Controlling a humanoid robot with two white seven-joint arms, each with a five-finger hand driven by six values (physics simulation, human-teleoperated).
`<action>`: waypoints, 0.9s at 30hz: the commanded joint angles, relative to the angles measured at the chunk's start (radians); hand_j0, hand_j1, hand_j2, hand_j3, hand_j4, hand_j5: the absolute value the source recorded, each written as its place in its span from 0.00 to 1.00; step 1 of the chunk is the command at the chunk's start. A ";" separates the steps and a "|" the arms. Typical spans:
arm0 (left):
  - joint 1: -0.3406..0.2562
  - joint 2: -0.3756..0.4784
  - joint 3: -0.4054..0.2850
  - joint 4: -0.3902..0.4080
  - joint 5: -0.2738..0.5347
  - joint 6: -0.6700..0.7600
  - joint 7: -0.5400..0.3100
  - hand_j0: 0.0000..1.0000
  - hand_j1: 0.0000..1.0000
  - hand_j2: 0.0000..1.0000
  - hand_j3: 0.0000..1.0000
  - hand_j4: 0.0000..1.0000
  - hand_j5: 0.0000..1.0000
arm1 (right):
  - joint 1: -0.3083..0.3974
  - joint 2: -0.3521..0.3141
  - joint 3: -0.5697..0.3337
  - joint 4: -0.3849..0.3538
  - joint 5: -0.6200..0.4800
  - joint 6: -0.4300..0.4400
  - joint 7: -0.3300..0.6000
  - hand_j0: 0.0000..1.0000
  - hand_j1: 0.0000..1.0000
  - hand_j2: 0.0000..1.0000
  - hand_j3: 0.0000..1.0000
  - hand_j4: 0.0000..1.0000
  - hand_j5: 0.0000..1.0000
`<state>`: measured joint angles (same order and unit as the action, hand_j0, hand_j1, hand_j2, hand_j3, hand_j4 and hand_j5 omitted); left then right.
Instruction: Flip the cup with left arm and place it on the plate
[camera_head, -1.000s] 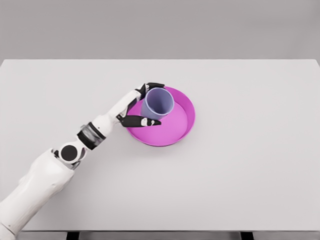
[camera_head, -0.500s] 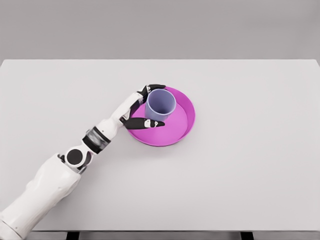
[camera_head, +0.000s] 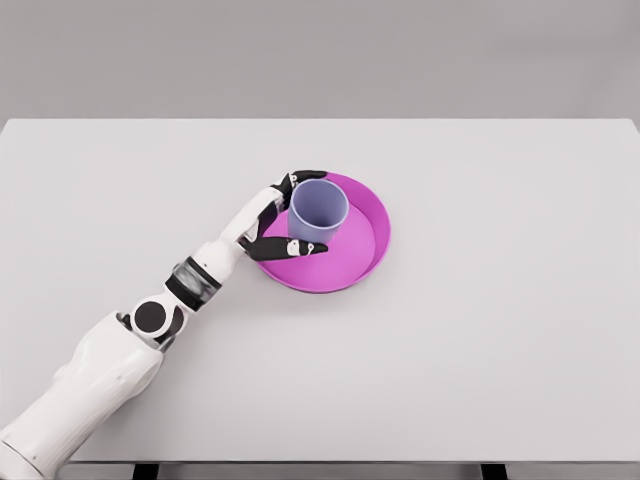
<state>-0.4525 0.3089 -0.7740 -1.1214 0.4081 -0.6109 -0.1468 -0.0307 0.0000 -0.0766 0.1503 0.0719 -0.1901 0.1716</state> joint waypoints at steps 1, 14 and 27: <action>0.000 -0.001 -0.001 0.002 0.003 0.000 0.000 0.72 0.72 0.72 0.72 0.72 0.72 | 0.000 0.000 0.000 0.000 0.000 0.000 0.000 1.00 1.00 1.00 1.00 1.00 1.00; 0.005 0.001 -0.002 0.006 0.003 0.000 -0.013 0.74 0.74 0.74 0.74 0.74 0.74 | 0.000 0.000 0.000 0.000 0.000 0.000 0.000 1.00 1.00 1.00 1.00 1.00 1.00; 0.006 0.002 0.007 0.008 -0.011 0.000 -0.016 1.00 1.00 1.00 1.00 1.00 1.00 | 0.000 0.000 0.000 0.000 0.000 0.000 0.000 1.00 1.00 1.00 1.00 1.00 1.00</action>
<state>-0.4464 0.3112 -0.7710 -1.1129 0.3942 -0.6110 -0.1626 -0.0307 0.0000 -0.0766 0.1503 0.0719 -0.1901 0.1716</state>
